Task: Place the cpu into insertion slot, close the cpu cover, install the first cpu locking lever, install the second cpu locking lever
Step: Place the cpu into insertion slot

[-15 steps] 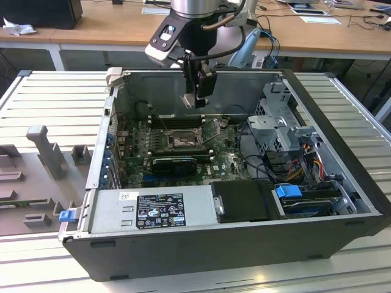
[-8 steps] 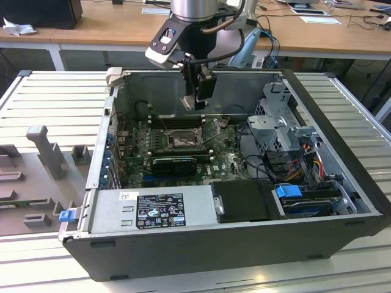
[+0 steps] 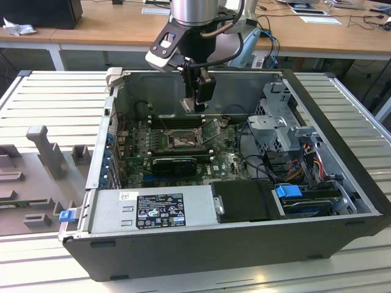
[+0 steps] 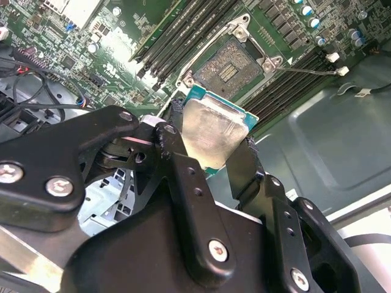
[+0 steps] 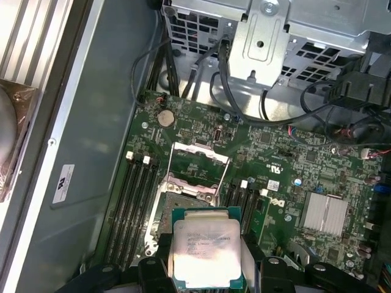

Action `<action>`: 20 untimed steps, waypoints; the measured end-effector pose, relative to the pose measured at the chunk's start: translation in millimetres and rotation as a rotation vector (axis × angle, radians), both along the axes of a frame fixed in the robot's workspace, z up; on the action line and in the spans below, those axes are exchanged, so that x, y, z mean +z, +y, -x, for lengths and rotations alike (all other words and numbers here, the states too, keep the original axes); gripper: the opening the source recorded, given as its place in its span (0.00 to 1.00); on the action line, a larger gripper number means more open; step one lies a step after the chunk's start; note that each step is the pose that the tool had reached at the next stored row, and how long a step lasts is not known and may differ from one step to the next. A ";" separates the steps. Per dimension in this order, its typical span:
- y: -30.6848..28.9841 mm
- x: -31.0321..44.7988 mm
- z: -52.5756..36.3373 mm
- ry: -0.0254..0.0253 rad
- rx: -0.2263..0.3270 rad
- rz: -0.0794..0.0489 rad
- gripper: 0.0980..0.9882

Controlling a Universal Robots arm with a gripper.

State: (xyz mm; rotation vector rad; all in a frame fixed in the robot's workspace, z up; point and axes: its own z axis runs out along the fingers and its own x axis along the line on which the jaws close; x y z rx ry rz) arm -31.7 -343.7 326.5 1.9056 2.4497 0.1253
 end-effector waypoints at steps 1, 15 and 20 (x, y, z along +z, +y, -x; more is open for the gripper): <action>0.0 -0.6 0.0 0.0001 0.000 0.000 0.48; 0.0 -13.4 0.0 0.0004 0.000 0.000 0.48; 0.1 -21.9 0.1 0.0028 -0.017 0.000 0.48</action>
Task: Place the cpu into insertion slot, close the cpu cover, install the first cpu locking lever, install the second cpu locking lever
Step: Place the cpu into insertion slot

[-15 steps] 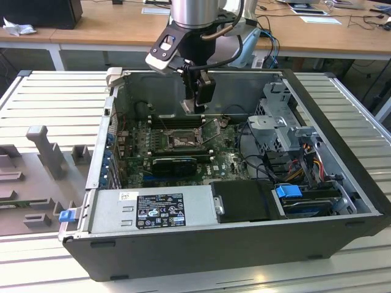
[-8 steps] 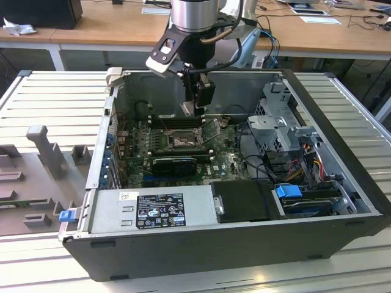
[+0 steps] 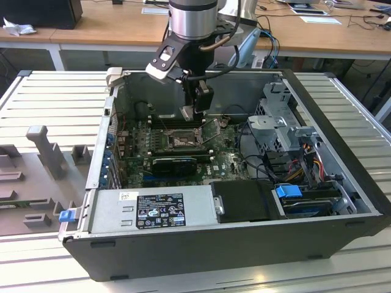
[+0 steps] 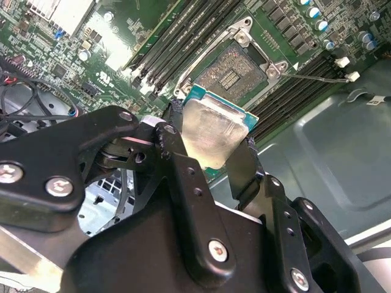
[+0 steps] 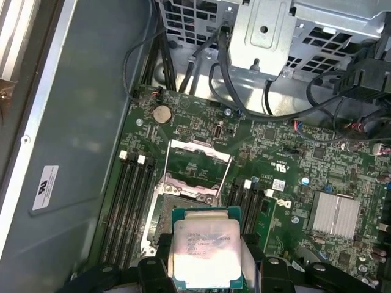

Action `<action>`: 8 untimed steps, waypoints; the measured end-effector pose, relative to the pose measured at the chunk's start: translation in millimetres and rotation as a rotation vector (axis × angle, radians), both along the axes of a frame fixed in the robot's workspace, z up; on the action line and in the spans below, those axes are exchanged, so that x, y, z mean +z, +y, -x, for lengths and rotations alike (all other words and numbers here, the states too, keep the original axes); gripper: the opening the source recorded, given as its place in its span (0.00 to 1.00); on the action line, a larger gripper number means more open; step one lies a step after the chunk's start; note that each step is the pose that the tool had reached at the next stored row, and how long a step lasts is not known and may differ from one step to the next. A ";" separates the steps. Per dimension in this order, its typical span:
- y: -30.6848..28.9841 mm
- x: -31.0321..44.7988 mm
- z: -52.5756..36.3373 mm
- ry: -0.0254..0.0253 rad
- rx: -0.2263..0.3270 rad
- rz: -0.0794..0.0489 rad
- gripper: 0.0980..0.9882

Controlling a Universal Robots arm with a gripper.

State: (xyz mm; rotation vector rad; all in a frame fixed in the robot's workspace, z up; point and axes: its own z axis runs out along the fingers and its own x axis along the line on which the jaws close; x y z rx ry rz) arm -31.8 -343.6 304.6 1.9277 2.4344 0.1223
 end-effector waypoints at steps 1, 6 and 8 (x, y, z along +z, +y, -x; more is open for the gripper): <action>0.0 -1.0 0.0 0.0004 -0.001 0.000 0.48; 0.0 -5.3 0.5 0.0012 -0.005 0.000 0.48; 0.1 -7.3 0.5 0.0014 -0.007 0.000 0.48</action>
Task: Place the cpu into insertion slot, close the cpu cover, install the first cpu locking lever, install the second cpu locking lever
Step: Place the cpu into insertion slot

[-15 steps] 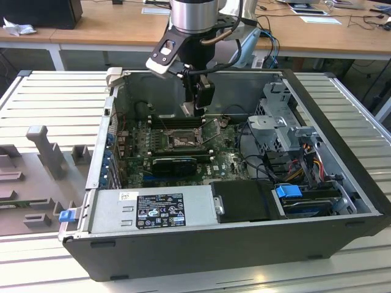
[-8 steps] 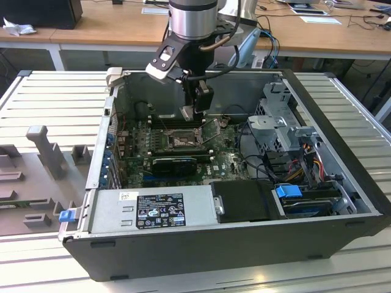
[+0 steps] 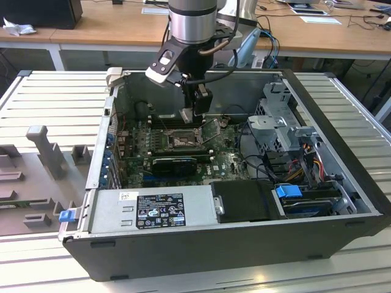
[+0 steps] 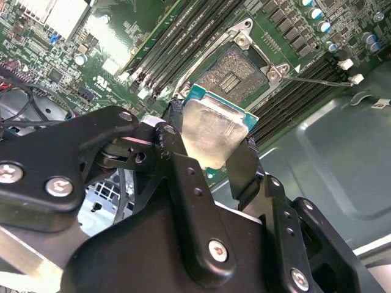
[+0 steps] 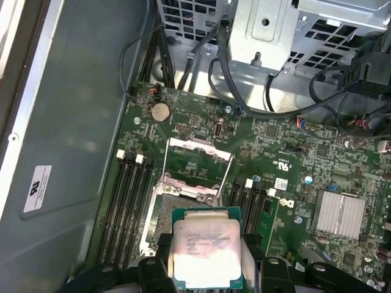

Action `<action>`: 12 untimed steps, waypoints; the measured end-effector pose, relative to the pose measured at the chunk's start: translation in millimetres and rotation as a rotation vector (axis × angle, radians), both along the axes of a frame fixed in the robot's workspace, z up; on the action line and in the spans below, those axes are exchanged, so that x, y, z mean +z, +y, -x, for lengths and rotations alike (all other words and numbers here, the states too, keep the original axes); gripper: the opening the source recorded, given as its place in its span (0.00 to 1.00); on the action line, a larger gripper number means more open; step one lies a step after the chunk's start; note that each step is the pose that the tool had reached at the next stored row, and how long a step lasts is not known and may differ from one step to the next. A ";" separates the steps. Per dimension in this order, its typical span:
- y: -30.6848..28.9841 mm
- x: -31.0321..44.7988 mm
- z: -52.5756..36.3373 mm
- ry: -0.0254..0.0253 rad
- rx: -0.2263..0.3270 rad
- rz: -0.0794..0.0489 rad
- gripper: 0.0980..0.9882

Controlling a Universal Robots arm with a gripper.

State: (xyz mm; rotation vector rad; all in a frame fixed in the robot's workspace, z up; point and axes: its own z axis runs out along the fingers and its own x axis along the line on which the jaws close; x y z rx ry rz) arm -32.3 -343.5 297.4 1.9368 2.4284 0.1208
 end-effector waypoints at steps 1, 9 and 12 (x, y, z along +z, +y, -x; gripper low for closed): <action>0.1 -1.0 0.0 0.0000 -0.010 0.000 0.48; 0.1 -3.9 0.5 0.0001 -0.105 0.000 0.48; 0.0 -4.3 0.6 0.0001 -0.109 0.000 0.48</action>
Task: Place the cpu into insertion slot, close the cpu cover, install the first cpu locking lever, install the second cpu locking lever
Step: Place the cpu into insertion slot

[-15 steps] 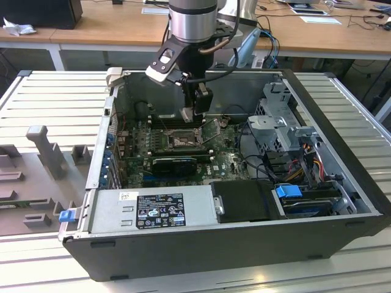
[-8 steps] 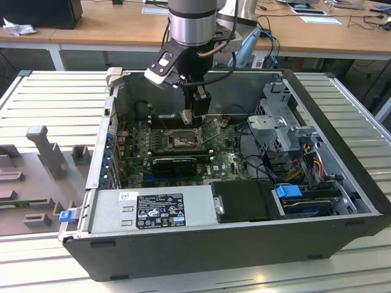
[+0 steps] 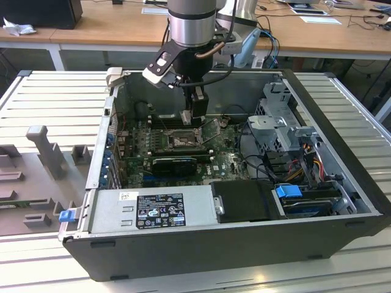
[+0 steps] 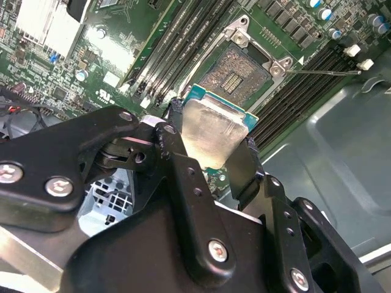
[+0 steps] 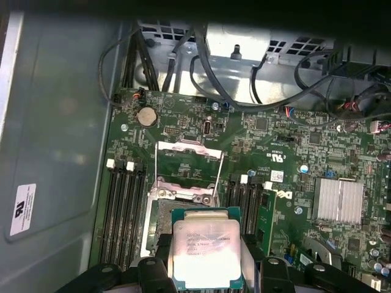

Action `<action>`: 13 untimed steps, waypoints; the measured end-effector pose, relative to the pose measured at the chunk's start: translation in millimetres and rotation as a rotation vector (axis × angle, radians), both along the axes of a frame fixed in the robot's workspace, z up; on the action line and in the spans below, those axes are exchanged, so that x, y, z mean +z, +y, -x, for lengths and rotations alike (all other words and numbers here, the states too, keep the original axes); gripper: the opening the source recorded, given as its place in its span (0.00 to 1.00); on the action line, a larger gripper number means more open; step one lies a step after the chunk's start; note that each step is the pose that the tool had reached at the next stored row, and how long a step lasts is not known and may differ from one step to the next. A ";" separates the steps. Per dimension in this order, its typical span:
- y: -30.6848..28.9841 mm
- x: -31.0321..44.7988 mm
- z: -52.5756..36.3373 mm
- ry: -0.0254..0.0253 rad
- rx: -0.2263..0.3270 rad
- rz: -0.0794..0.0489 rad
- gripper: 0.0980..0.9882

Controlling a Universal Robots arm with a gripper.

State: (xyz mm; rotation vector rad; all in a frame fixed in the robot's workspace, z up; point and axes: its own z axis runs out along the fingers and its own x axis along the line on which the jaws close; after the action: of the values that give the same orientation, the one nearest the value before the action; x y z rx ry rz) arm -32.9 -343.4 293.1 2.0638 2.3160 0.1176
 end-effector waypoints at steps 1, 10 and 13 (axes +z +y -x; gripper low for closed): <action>0.0 -0.2 0.0 -0.0001 -0.001 0.000 0.48; 0.0 -2.0 0.0 0.0000 -0.003 0.000 0.48; 0.0 -2.7 0.0 0.0000 -0.003 0.000 0.48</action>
State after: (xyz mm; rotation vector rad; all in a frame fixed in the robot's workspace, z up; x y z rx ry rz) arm -32.9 -343.4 290.4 2.0675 2.3125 0.1175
